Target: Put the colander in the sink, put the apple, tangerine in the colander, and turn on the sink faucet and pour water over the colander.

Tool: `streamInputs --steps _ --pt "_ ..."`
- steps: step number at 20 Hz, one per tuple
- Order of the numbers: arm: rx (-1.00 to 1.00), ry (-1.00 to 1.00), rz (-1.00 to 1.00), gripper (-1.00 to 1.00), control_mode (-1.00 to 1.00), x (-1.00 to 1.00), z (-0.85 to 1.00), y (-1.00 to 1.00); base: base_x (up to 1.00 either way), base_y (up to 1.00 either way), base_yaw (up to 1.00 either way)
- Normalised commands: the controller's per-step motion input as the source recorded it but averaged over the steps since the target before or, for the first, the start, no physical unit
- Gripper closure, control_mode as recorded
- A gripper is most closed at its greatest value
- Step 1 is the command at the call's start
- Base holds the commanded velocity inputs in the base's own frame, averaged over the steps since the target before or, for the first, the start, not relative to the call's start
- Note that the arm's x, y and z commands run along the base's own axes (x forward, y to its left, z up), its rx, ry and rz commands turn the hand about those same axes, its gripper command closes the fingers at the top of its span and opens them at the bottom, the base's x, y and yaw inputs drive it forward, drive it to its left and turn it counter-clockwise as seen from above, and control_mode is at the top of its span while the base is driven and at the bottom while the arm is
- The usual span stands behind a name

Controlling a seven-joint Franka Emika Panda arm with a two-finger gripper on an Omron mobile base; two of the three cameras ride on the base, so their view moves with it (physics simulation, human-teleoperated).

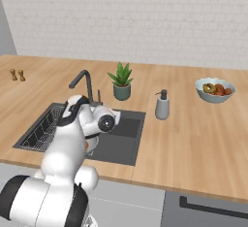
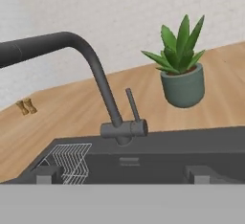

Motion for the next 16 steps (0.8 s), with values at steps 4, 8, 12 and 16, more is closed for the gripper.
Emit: streamInputs --steps 4,8,12,16 --pt "-0.03 -0.14 -0.17 -1.0 -1.0 0.0 0.15 0.48 0.0 0.0 0.0" --pt "-0.01 -0.09 -0.21 -1.0 -1.0 0.0 0.0 0.38 0.0 0.0 0.0" --pt "0.0 -0.06 -0.14 -1.0 -1.0 0.04 0.0 0.02 0.0 0.0 0.0" --pt "0.02 -0.02 -0.04 -1.0 -1.0 0.1 0.0 0.0 0.0 0.0 0.0"
